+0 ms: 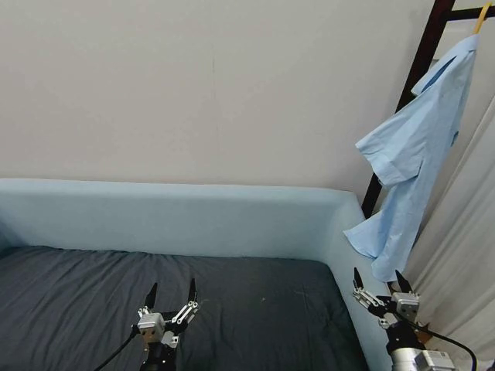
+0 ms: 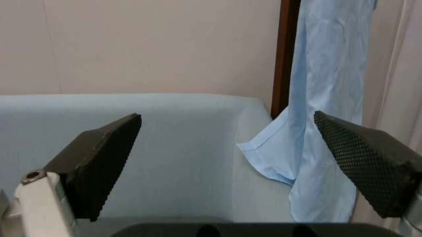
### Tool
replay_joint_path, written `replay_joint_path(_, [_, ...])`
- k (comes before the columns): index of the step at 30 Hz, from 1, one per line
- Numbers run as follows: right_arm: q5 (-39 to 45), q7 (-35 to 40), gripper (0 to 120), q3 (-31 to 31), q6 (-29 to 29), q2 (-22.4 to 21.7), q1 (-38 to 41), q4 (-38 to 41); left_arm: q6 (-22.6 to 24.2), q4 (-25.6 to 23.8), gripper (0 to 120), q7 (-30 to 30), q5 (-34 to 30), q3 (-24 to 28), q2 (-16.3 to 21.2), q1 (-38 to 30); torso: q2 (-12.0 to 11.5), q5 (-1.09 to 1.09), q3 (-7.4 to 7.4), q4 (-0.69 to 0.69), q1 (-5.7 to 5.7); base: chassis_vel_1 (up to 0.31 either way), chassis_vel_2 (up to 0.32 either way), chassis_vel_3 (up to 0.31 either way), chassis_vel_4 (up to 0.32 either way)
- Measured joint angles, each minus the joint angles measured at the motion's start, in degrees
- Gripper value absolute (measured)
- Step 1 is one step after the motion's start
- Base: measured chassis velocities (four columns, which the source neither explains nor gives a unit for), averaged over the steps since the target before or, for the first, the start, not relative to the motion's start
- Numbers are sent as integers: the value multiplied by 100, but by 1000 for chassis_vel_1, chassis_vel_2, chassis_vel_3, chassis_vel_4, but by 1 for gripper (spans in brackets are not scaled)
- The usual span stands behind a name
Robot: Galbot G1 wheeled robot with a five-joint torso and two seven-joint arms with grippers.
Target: Pick up the clothes from the sofa and hang them on the clothes hanger.
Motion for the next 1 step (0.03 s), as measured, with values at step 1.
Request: replay_joint_path(1, [4,1,100,-3,-1,-3,4,-2,0,0,100,0,-1,1,1,-1,0,0,0,0,0,0,0,0,0])
